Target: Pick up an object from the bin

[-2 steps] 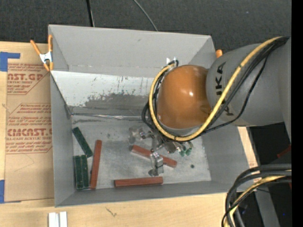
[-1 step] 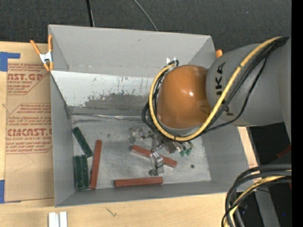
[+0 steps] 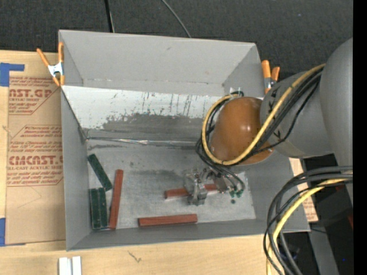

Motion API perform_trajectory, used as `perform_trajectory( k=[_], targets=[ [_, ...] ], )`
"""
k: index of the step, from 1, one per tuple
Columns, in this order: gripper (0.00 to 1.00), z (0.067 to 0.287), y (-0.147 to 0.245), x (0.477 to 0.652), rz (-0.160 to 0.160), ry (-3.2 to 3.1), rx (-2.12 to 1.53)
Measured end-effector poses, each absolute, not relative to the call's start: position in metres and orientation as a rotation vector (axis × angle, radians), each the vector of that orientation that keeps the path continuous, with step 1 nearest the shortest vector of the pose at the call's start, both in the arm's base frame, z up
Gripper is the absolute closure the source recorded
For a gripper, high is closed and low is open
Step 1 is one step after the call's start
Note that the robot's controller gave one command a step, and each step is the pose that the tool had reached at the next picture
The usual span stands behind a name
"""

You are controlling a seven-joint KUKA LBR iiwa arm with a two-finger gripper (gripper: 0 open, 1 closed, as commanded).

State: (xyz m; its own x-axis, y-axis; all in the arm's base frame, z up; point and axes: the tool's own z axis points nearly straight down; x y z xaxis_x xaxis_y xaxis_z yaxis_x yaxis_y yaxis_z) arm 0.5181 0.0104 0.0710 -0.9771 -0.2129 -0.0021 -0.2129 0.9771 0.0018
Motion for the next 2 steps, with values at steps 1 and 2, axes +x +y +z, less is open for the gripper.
perform_trajectory(
  k=[1, 2],
  targets=[
    [1.00, 0.071, 0.010, 0.518, 0.003, 3.122, -0.336],
    [1.00, 0.204, 0.032, 0.529, 0.002, 3.132, -0.200]
  ],
)
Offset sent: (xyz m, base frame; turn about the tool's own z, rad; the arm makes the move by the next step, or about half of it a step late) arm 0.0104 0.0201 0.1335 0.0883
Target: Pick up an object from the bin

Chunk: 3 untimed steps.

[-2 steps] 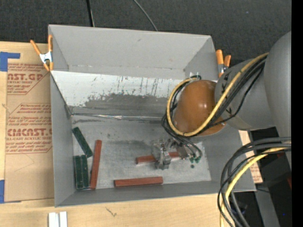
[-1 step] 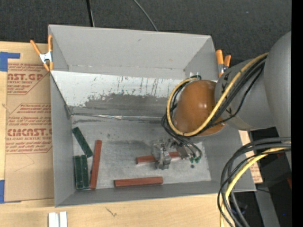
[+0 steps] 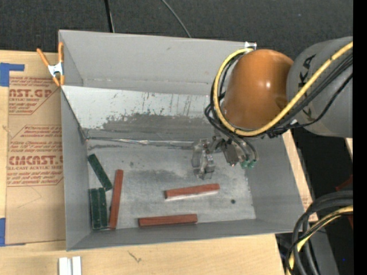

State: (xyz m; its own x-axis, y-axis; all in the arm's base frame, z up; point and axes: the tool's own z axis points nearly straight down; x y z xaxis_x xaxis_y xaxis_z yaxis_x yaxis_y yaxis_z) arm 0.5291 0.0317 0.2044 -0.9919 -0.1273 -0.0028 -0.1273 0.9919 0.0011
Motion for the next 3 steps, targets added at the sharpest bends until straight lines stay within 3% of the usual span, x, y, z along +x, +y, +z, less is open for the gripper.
perform_trajectory(
  k=[1, 2, 3],
  targets=[
    [1.00, 0.204, 0.032, 0.529, 0.002, 3.133, -0.199],
    [0.00, 0.153, 0.042, 0.482, 0.002, 3.138, -0.176],
    [0.00, 0.153, 0.042, 0.482, 0.002, 3.137, -0.175]
  ],
)
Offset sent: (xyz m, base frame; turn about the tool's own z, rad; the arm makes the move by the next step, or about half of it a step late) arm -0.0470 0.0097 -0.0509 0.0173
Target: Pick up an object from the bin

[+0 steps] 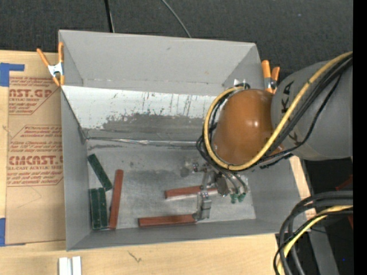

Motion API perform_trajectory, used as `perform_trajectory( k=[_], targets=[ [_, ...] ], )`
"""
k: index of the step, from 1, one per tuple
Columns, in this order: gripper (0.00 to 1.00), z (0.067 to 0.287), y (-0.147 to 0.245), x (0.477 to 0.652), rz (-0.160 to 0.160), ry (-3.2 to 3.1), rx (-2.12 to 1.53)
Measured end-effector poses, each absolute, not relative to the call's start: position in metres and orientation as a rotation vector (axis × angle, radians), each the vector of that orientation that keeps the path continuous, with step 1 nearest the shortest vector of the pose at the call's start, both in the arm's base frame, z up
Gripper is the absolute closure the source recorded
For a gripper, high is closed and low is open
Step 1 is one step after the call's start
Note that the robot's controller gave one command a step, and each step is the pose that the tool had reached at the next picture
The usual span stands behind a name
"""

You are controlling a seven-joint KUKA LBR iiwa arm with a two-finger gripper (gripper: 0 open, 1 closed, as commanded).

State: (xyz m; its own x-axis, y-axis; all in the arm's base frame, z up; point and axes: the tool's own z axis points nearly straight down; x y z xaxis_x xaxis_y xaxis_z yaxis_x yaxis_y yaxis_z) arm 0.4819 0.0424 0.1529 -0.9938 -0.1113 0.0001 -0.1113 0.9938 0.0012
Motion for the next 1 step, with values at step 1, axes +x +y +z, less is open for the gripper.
perform_trajectory(
  k=[1],
  targets=[
    [1.00, 0.0700, 0.0376, 0.4972, -0.001, -3.129, 0.246]
  ],
)
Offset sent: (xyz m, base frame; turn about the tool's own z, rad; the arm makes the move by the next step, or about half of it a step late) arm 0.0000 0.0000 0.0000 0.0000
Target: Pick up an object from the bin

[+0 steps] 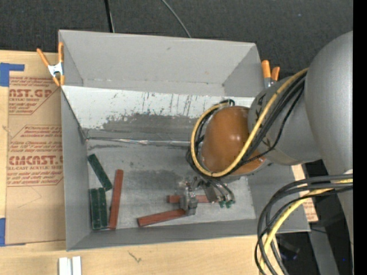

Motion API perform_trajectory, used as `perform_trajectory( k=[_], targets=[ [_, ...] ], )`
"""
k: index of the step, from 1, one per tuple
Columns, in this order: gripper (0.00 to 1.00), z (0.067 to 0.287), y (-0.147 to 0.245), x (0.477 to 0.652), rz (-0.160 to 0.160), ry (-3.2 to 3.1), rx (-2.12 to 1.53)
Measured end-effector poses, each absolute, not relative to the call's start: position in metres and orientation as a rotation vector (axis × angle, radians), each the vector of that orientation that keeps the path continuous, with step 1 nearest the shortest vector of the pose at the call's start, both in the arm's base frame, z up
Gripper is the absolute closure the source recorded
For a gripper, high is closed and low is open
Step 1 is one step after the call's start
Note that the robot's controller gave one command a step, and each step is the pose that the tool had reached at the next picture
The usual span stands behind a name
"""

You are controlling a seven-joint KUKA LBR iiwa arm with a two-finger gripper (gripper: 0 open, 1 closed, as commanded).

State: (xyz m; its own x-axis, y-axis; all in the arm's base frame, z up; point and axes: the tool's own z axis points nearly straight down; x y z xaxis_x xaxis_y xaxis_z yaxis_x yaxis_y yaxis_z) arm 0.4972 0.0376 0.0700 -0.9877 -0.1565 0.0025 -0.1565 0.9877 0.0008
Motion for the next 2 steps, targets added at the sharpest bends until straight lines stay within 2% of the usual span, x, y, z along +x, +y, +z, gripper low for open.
perform_trajectory(
  k=[1, 2],
  targets=[
    [1.00, 0.070, 0.038, 0.497, -0.001, -3.130, 0.247],
    [1.00, 0.222, 0.044, 0.495, 0.000, -3.137, 0.226]
  ],
)
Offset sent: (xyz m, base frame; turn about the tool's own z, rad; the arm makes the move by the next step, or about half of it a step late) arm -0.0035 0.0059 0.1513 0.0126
